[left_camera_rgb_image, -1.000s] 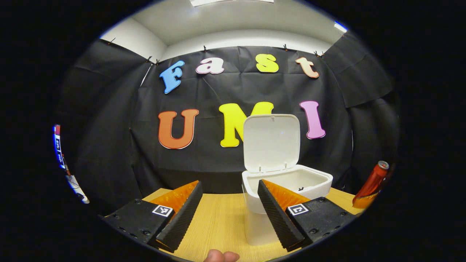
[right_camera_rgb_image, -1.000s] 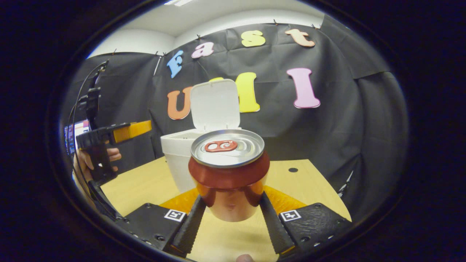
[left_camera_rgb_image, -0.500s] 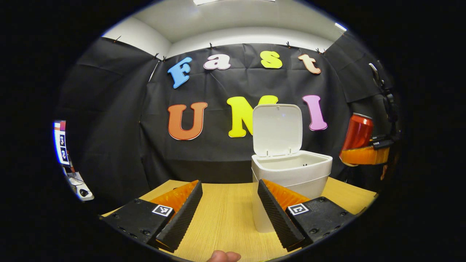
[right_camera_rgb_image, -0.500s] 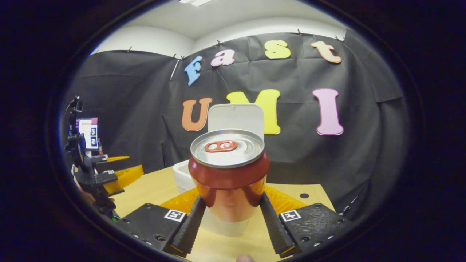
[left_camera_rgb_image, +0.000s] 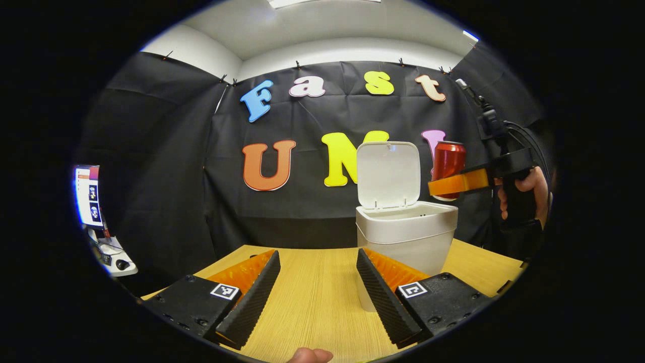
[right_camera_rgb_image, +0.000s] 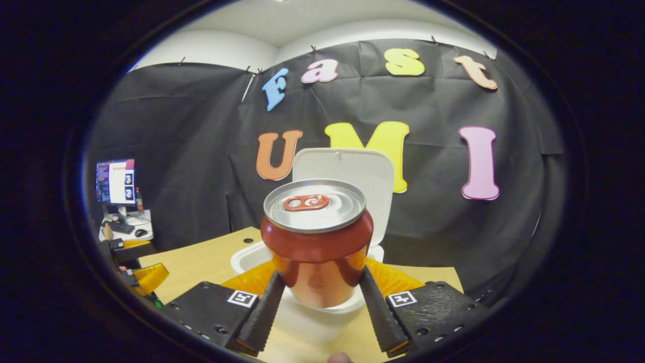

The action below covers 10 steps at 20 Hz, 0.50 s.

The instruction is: Press the lid of the desktop garbage bin to open it, pick up the crumpled paper on the desktop and throw it into the bin, then pick up the pop can on the desktop and drop it into the bin, and finally close the garbage bin lid.

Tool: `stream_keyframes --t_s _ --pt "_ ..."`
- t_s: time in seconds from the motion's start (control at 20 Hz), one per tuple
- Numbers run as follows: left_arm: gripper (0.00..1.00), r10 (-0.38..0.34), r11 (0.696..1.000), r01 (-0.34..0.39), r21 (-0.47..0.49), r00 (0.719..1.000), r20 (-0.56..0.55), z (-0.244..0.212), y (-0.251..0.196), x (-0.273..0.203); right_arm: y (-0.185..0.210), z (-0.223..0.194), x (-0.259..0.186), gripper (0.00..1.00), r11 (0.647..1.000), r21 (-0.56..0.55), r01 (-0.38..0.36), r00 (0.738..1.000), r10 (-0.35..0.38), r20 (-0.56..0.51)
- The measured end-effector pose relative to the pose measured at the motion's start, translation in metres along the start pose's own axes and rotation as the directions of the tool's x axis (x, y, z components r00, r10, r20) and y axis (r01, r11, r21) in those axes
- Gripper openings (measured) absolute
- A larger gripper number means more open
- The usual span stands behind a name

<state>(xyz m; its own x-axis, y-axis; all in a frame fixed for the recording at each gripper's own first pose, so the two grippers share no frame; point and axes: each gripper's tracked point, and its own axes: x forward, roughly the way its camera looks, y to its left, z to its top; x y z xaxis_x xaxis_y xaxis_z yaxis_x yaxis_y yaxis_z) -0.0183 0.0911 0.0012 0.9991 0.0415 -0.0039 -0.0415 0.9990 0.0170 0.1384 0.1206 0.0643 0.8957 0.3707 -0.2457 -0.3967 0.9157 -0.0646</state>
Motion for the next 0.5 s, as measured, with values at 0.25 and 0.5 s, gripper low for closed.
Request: stream_keyframes --t_s 0.25,0.5 --pt "0.98 0.015 1.0 -0.015 0.006 1.0 0.012 0.003 0.008 -0.008 -0.003 -0.013 0.036 0.79 1.0 0.012 0.009 0.998 -0.008 -0.065" --pt "0.98 0.016 1.0 -0.016 -0.001 1.0 0.012 0.001 0.01 -0.01 -0.007 -0.013 0.054 0.79 0.999 0.034 0.028 0.996 -0.025 -0.083"
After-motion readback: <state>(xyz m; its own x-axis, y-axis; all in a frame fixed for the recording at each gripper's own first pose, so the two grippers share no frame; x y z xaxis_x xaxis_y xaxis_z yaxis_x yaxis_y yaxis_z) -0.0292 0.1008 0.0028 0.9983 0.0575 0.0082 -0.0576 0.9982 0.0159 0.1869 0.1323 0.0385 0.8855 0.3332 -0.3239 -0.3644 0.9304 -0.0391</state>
